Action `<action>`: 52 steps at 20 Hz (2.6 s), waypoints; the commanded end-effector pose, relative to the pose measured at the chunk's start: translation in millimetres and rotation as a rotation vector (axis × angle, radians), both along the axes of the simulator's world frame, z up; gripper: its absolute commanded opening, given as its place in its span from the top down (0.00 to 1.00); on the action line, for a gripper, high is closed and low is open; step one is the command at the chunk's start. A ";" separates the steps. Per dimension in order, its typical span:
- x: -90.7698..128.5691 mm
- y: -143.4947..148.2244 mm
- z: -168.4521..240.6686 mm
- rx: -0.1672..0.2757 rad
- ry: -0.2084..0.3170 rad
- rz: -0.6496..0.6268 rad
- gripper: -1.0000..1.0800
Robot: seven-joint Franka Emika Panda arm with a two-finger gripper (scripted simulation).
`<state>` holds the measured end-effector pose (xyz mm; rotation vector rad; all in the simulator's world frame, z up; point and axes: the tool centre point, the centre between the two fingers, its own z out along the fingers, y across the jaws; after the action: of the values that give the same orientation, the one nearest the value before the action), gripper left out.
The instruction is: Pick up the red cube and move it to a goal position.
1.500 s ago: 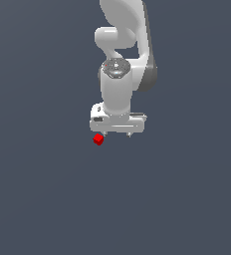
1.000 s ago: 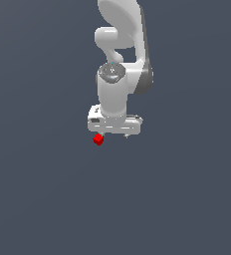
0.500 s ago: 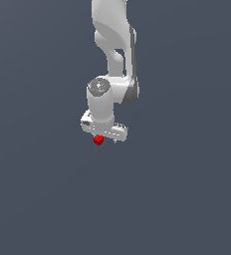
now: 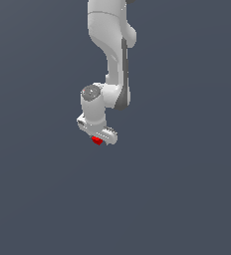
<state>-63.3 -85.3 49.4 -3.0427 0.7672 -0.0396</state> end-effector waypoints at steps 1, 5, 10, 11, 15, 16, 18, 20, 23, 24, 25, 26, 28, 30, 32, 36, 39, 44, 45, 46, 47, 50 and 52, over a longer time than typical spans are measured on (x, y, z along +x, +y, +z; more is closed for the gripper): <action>-14.0 -4.4 -22.8 0.001 0.026 -0.027 0.04; -17.2 -7.0 -28.7 0.002 0.025 -0.045 0.04; -17.4 -7.1 -28.9 0.002 0.025 -0.046 1.00; -17.4 -7.1 -28.9 0.002 0.025 -0.046 1.00; -17.4 -7.1 -28.9 0.002 0.025 -0.046 1.00; -17.4 -7.1 -28.9 0.002 0.025 -0.046 1.00; -16.9 -6.5 -27.9 0.002 0.024 -0.045 1.00; -16.1 -5.9 -25.8 0.002 0.024 -0.045 1.00; -13.4 -3.8 -18.4 0.002 0.024 -0.045 1.00; -12.1 -2.7 -14.9 0.002 0.024 -0.045 1.00; -10.6 -1.6 -10.9 0.002 0.024 -0.045 1.00; -8.9 -0.3 -6.4 0.002 0.024 -0.045 1.00; -5.0 2.5 4.1 0.002 0.025 -0.046 1.00; -0.3 6.1 16.8 0.002 0.025 -0.046 1.00; 5.1 10.2 31.4 0.002 0.025 -0.046 1.00; 18.1 19.6 66.1 0.001 0.025 -0.047 1.00; 29.1 27.6 95.5 0.000 0.025 -0.047 1.00; 47.8 41.0 144.3 -0.001 0.025 -0.047 1.00; 51.5 43.7 153.9 -0.001 0.025 -0.047 1.00; 55.2 46.3 163.5 -0.001 0.025 -0.047 1.00; 59.0 49.0 173.1 -0.001 0.025 -0.047 1.00; 70.2 57.0 201.5 -0.001 0.025 -0.047 1.00; 77.6 62.1 219.9 -0.001 0.025 -0.047 1.00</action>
<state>9.1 -27.1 254.7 -3.0308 0.8403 -0.0023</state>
